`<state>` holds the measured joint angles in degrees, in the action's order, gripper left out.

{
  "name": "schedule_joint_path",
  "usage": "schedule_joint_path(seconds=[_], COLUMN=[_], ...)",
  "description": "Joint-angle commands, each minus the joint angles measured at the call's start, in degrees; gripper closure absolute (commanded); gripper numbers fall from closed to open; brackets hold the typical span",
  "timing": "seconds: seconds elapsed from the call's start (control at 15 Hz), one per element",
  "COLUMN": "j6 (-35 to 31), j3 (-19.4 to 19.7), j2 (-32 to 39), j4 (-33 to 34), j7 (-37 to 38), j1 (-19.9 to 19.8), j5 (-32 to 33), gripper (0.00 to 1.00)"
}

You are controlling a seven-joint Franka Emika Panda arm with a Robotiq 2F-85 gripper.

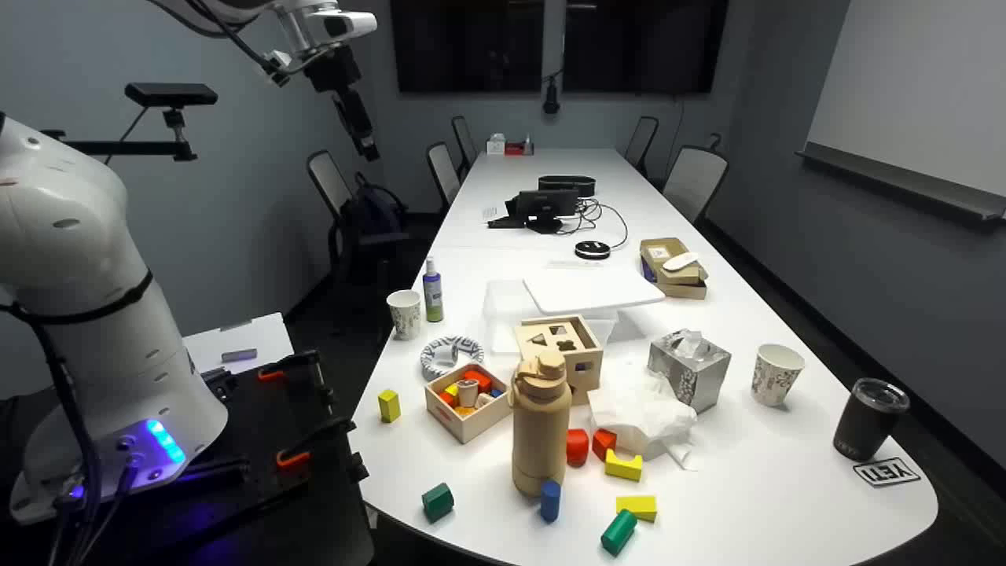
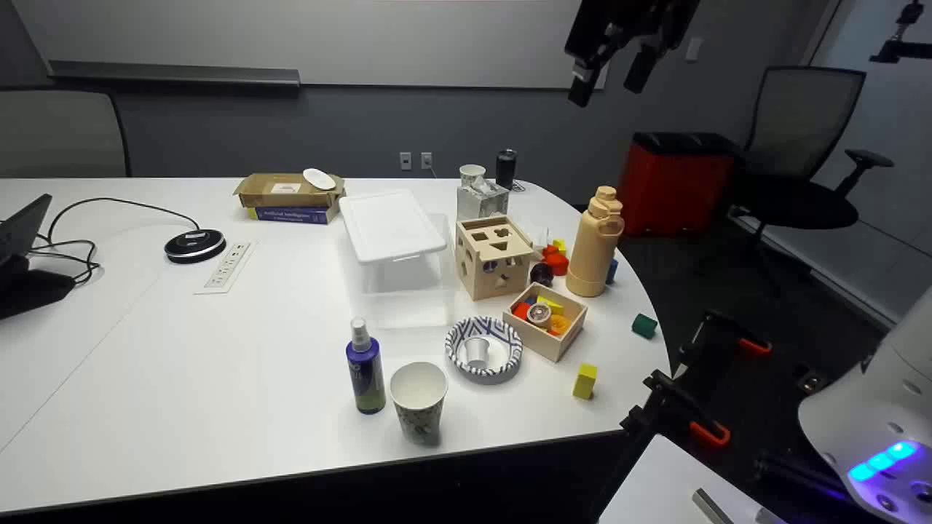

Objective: Move the shape sorter to the left

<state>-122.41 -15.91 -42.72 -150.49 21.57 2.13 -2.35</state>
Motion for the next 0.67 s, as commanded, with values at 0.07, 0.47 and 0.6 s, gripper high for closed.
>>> schedule_joint_path(seconds=[0.07,0.47,0.6], j6=[0.2,3.1,3.7], j3=[0.5,2.0,3.3], j2=[0.1,7.9,13.1], j4=[0.1,4.5,6.7], j7=[0.3,1.0,1.1], j1=[0.5,-3.2,-5.5], j5=[0.4,2.1,3.9], gripper=[0.0,0.0,0.0])
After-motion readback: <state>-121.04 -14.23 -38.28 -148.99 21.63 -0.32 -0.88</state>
